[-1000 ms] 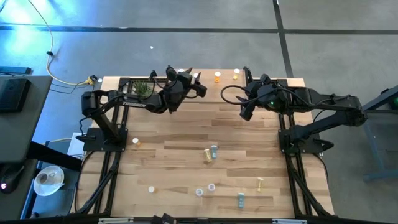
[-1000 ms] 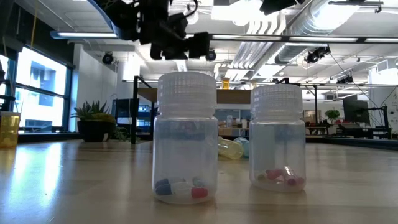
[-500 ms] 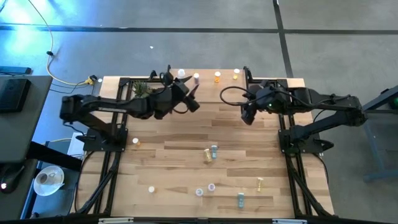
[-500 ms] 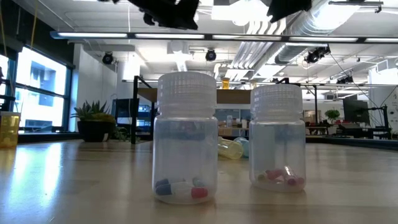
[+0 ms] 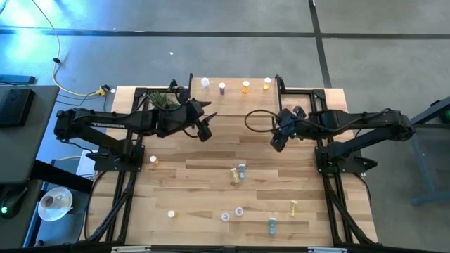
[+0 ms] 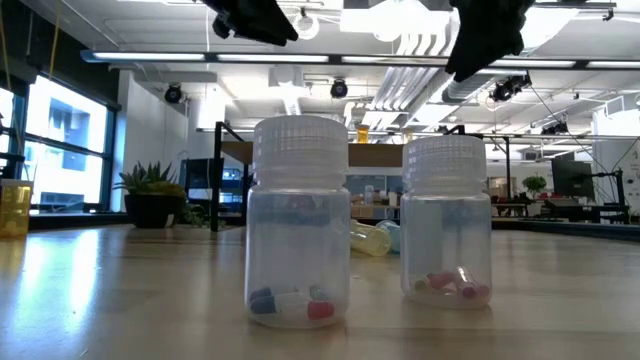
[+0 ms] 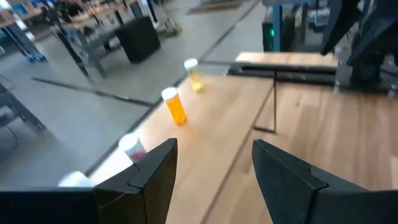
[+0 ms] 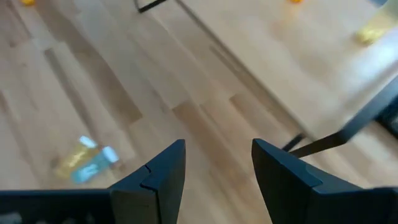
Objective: Pick and place medicine bottles onto shelf by color
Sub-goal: Put the top yellow pill bottle on the shelf aligned with the yellow pill bottle
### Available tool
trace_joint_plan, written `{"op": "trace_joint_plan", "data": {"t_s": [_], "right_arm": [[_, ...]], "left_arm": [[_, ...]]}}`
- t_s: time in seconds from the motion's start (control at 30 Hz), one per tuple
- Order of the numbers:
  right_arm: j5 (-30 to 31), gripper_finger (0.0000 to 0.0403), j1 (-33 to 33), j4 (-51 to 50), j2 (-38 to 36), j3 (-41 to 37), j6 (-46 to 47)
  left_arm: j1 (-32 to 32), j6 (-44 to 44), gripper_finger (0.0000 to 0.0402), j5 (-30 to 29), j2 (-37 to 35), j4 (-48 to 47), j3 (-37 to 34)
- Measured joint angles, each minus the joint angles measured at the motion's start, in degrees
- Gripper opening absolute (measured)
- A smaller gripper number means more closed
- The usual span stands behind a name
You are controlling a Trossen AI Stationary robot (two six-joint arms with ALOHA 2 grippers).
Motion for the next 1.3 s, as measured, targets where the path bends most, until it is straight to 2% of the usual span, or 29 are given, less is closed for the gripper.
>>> {"op": "trace_joint_plan", "data": {"t_s": [0.13, 0.3, 0.5, 0.77, 0.97, 1.1, 1.3], "right_arm": [[-0.9, 0.0176, 2.9, 4.4, 0.0, -2.6, 3.7], [-2.4, 0.0176, 6.1, 14.4, 0.5, -7.1, 4.7], [-5.4, 0.0176, 9.0, 26.4, 2.8, -10.3, 4.6], [-8.9, 0.0176, 10.2, 39.0, 7.4, -10.3, 1.0], [-14.8, 0.0176, 8.3, 41.3, 9.1, -10.3, 1.5], [-15.2, 0.0176, 7.3, 41.9, 9.1, -10.0, 0.3], [-15.3, 0.0176, 7.0, 40.8, 10.0, -5.2, -5.2]], "left_arm": [[-1.5, -4.4, 0.0197, 1.1, 0.0, -4.1, 0.0], [-4.5, -8.2, 0.0197, 3.6, 0.0, -6.6, -0.6], [-8.5, -12.6, 0.0197, 3.6, -1.0, -4.4, -7.4], [-13.1, -18.5, 0.0197, -2.8, -5.3, 3.2, -17.2], [-15.9, -21.6, 0.0197, -6.5, -9.5, 6.4, -23.5], [-17.0, -24.5, 0.0197, -6.5, -12.4, 5.9, -26.7], [-18.8, -26.8, 0.0197, -6.6, -16.0, 6.0, -29.1]]}}
